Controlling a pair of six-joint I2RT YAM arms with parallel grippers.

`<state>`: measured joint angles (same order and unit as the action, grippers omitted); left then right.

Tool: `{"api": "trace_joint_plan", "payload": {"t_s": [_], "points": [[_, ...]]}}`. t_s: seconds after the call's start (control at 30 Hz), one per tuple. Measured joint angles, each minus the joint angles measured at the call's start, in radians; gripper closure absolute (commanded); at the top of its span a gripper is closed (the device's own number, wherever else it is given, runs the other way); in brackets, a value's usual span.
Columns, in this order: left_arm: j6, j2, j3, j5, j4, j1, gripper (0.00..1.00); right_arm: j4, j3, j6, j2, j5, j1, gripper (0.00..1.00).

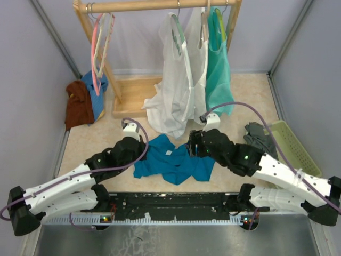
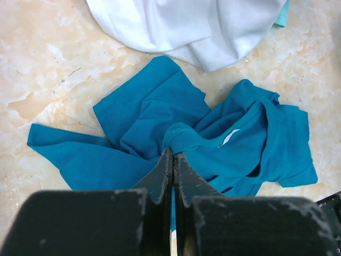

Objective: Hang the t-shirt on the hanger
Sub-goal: Place the T-shirt at the center of the board.

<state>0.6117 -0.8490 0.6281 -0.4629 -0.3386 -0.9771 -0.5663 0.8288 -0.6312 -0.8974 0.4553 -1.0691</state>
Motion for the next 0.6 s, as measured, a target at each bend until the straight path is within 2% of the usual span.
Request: {"api": "trace_joint_plan", "payload": {"t_s": [0.17,0.27,0.43,0.6], "points": [[0.021,0.009,-0.032,0.000,-0.001,0.000,1.00,-0.027,0.294,0.087,-0.038,-0.084,0.001,0.25],[0.030,0.034,-0.075,0.000,-0.003,0.000,1.00,0.003,0.522,0.136,-0.132,-0.147,0.001,0.19],[0.052,0.082,-0.143,0.005,-0.004,0.000,1.00,0.045,0.903,0.205,-0.392,-0.217,0.001,0.13],[0.065,0.095,-0.185,0.016,0.006,0.000,0.99,0.047,1.264,0.245,-0.711,-0.239,0.001,0.11]]}}
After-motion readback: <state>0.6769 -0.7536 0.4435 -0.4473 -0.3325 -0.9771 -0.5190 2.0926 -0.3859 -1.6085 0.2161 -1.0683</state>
